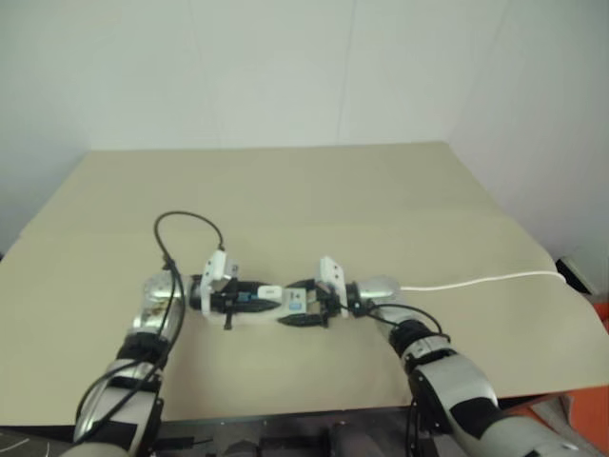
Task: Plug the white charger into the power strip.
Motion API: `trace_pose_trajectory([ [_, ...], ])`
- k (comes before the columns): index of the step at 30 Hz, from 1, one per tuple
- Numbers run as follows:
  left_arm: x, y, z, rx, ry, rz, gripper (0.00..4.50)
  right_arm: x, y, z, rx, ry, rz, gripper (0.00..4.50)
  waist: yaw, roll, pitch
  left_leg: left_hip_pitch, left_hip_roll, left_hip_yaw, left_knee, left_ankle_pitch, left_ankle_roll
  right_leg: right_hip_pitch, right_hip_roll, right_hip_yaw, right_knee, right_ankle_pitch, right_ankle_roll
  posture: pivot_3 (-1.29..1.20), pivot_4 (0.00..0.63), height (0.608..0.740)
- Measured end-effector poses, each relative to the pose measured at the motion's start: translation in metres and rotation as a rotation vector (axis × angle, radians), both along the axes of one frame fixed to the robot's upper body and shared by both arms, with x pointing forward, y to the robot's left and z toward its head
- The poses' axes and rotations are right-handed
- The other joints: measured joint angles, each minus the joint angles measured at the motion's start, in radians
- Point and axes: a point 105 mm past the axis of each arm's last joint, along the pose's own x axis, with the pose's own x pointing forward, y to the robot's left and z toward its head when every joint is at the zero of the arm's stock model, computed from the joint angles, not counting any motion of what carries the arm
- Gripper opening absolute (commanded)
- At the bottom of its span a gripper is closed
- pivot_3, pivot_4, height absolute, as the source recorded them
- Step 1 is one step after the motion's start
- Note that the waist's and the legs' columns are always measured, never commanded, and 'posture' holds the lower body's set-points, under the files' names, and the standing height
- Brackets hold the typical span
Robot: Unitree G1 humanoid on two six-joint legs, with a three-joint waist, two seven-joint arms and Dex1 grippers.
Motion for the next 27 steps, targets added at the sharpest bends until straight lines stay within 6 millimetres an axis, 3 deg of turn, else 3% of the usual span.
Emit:
trace_pose_trajectory([
  [3, 0.003, 0.019, -0.002, 0.062, 0.017, 0.058, 3.28, 0.001, -0.003, -0.001, -0.006, 0.0, -0.004, 3.44, 0.004, 0.006, -0.003, 0.0, 0.0, 0.0, 0.0, 0.0, 0.0, 0.0, -0.001, 0.0, -0.001, 0.0, 0.0, 0.0, 0.15, 0.74],
  [7, 0.006, 0.018, 0.001, 0.05, 0.021, 0.068, 4.47, 0.001, -0.004, -0.001, -0.007, 0.001, -0.005, 3.44, 0.009, 0.007, -0.004, 0.0, 0.0, 0.001, 0.0, 0.0, 0.0, 0.0, -0.001, 0.0, -0.001, 0.0, 0.0, 0.0, 0.15, 0.74],
  [12, 0.003, 0.017, 0.005, 0.047, 0.018, 0.044, 4.47, 0.0, -0.001, 0.0, -0.002, 0.002, 0.003, 3.44, 0.007, 0.007, -0.003, -0.001, 0.0, 0.001, 0.0, 0.0, 0.0, -0.001, -0.001, 0.0, -0.002, 0.0, 0.0, 0.0, 0.15, 0.74],
  [15, -0.005, 0.02, 0.012, 0.088, 0.06, -0.004, 4.5, -0.002, 0.0, -0.001, -0.014, 0.002, 0.023, 4.47, 0.003, 0.005, -0.001, -0.003, 0.0, 0.0, -0.001, 0.0, 0.0, -0.003, 0.0, 0.0, -0.002, 0.0, 0.0, 0.0, 0.15, 0.74],
  [21, -0.021, 0.041, 0.066, 0.157, -0.008, -0.043, 4.5, -0.006, 0.002, 0.001, -0.031, -0.002, 0.072, 4.47, -0.001, 0.0, 0.001, -0.013, 0.001, 0.0, 0.0, 0.0, 0.0, -0.012, 0.0, -0.001, -0.002, 0.0, 0.0, 0.0, 0.15, 0.74],
  [27, -0.04, 0.043, 0.073, 0.146, 0.005, -0.056, 4.5, -0.005, -0.001, 0.004, -0.038, -0.026, 0.074, 4.47, 0.002, 0.0, 0.002, -0.018, 0.002, 0.0, 0.0, 0.0, 0.0, -0.019, 0.001, -0.001, -0.001, 0.0, 0.0, 0.0, 0.15, 0.74],
])
